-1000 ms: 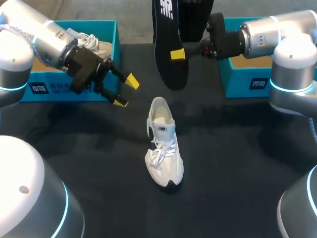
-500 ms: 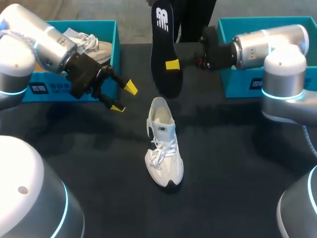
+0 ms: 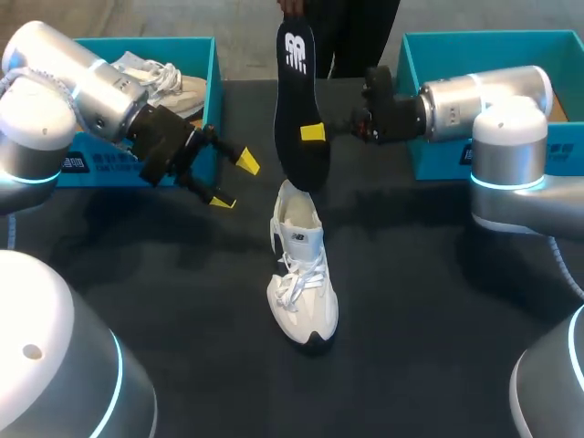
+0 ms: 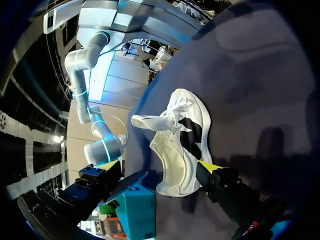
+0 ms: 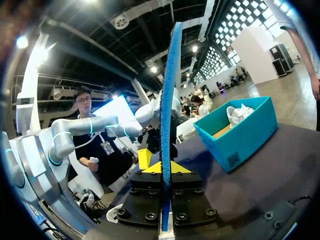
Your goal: Take the shoe out of the shoebox, open the shoe tongue, remove and reinsert the insole, then place the shoe into the shoebox
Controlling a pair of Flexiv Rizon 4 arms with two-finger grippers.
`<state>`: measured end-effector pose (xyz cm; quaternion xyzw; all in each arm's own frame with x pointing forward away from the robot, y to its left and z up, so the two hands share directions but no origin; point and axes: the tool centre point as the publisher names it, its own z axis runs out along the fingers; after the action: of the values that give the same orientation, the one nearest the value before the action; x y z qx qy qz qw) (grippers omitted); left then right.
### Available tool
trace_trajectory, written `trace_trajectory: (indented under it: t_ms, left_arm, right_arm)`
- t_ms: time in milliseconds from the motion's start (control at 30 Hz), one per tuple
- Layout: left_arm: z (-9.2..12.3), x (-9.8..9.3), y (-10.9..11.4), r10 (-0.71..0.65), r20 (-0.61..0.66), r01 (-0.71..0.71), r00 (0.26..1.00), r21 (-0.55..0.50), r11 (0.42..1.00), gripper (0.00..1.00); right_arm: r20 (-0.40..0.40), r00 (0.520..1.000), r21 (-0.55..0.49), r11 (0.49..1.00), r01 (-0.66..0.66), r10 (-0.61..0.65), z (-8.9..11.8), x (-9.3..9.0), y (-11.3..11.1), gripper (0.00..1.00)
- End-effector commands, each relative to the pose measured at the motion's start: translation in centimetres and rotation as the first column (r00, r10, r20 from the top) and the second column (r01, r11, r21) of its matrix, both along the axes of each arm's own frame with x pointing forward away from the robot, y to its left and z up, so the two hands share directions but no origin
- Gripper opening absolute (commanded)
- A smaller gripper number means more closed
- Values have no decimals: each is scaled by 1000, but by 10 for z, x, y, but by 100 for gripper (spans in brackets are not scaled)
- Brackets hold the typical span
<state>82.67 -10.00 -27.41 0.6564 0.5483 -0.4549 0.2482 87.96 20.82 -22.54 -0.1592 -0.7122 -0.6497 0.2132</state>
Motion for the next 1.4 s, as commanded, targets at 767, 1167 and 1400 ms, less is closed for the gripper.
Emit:
trace_trajectory:
  t_ms: [767,1167,1400]
  left_arm:
    - [3,9,7,208,-432,-150,877,165,975,100]
    - [9,7,2,248,-419,-176,873,204,963,100]
    - [11,5,5,283,-426,-205,859,220,954,100]
  right_arm:
    - [-25,1000,-2,1000,6,-6,-13,-2,13,0]
    - [-30,1000,7,1000,1,0,-18,-5,19,0]
    - [-38,999,1,1000,17,-17,-26,-9,19,0]
